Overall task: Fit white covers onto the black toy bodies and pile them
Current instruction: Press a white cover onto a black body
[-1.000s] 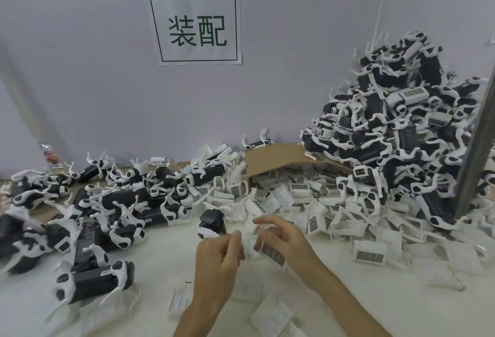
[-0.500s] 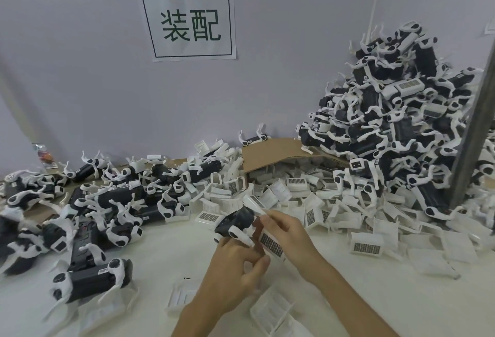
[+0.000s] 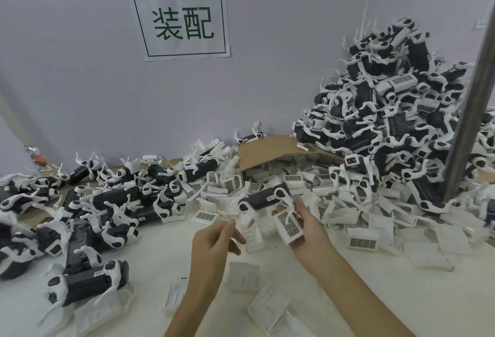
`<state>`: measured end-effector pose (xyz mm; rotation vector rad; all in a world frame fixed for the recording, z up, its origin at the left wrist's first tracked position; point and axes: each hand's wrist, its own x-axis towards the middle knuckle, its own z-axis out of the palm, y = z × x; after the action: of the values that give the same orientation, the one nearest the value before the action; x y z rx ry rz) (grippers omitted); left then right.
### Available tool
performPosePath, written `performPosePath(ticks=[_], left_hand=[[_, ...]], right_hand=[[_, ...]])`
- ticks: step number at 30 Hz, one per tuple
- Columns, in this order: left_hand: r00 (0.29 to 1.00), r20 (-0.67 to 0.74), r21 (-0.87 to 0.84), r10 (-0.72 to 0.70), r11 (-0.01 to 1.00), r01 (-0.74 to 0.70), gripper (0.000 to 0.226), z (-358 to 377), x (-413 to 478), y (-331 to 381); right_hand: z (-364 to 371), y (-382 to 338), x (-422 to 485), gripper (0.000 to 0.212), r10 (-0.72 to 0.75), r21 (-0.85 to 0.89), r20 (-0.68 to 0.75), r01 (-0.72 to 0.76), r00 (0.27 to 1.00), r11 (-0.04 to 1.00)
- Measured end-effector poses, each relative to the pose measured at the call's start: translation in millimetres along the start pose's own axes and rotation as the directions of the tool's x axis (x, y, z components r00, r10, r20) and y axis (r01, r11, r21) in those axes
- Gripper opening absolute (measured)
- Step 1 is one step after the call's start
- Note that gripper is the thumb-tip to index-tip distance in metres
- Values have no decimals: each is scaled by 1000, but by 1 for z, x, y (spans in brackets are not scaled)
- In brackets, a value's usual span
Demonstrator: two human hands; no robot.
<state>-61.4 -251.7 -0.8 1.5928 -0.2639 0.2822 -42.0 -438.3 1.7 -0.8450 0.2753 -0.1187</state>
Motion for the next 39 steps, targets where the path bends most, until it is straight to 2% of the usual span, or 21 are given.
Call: performPosePath(ticks=[3, 6, 9, 12, 14, 21, 27, 30, 33, 39], left_hand=[[990, -28, 29, -140, 990, 141, 37, 0, 2, -4], [956, 26, -91, -293, 951, 294, 18, 2, 1, -4], [903, 140, -199, -406, 882, 427, 40, 2, 1, -5], [864, 198, -279, -463, 819, 502, 69, 0, 2, -6], [855, 203, -312, -477, 796, 518, 74, -3, 3, -7], [835, 267, -365, -481, 751, 550, 58, -12, 10, -4], [816, 370, -563, -444, 592, 577, 51, -10, 10, -2], [841, 358, -574, -406, 615, 541, 40, -11, 8, -3], [860, 316, -562, -400, 652, 509, 38, -9, 5, -4], [885, 289, -664, -364, 590, 460, 50, -7, 2, -2]], right_hand=[[-6, -6, 4, 24, 106, 204, -39, -96, 994, 974], [-9, -6, 5, 26, 161, 226, -14, -154, 987, 962], [-7, -6, 4, 29, 184, 179, 20, -184, 983, 966], [-4, -5, 2, 28, 206, 166, 124, -225, 971, 960], [-2, -3, -1, 26, 210, 109, 174, -230, 962, 967], [2, -5, -9, 23, 225, 75, 252, -251, 941, 965], [3, -2, -11, 21, 259, -29, 333, -265, 906, 964], [7, 0, -12, 23, 233, -88, 325, -216, 916, 972], [9, 4, -12, 23, 203, -103, 256, -182, 945, 978], [6, 2, -10, 13, 171, -128, 119, -156, 978, 979]])
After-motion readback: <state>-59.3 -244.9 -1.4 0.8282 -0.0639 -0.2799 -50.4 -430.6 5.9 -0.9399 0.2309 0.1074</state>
